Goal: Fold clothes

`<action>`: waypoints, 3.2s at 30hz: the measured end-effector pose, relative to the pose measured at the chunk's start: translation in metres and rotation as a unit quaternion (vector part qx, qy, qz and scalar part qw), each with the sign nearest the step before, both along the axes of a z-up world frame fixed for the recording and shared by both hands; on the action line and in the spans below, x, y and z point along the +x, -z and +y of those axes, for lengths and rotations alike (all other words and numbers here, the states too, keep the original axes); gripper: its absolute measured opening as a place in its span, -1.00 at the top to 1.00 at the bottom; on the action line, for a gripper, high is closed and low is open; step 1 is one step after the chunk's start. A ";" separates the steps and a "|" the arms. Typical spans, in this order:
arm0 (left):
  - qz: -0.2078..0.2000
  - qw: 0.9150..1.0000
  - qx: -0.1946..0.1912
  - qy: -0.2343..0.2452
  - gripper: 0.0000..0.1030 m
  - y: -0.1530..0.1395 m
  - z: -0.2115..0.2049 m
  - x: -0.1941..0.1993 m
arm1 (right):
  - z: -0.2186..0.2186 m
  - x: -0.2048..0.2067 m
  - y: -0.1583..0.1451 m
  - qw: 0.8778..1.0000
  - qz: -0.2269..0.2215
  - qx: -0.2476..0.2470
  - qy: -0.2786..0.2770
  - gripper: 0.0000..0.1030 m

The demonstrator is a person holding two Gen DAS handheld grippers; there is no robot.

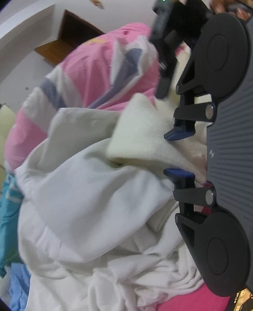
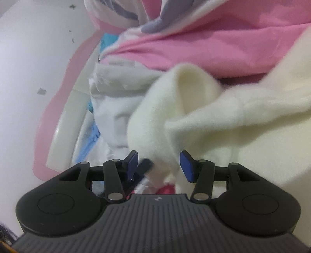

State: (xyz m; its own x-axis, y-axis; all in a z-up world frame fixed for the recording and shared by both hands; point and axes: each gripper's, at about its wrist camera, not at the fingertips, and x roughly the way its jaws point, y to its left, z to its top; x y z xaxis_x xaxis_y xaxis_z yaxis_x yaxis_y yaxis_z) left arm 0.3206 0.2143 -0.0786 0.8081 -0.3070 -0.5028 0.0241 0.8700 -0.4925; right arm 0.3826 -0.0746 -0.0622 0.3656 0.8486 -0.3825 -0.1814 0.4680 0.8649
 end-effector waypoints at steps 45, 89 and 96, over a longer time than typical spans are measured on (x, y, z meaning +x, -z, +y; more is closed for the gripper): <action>-0.079 0.964 -0.248 0.048 0.86 -0.006 0.012 -0.016 | 0.090 -0.104 -0.038 0.771 -0.485 -0.413 -0.022 0.87; -0.102 0.994 -0.041 0.024 -0.19 -0.017 -0.017 -0.023 | 0.081 -0.127 -0.143 0.520 -0.700 -0.476 0.110 0.91; -0.111 0.992 -0.049 0.022 -0.25 -0.023 -0.015 -0.026 | 0.095 -0.136 -0.182 0.474 -0.747 -0.450 0.121 0.91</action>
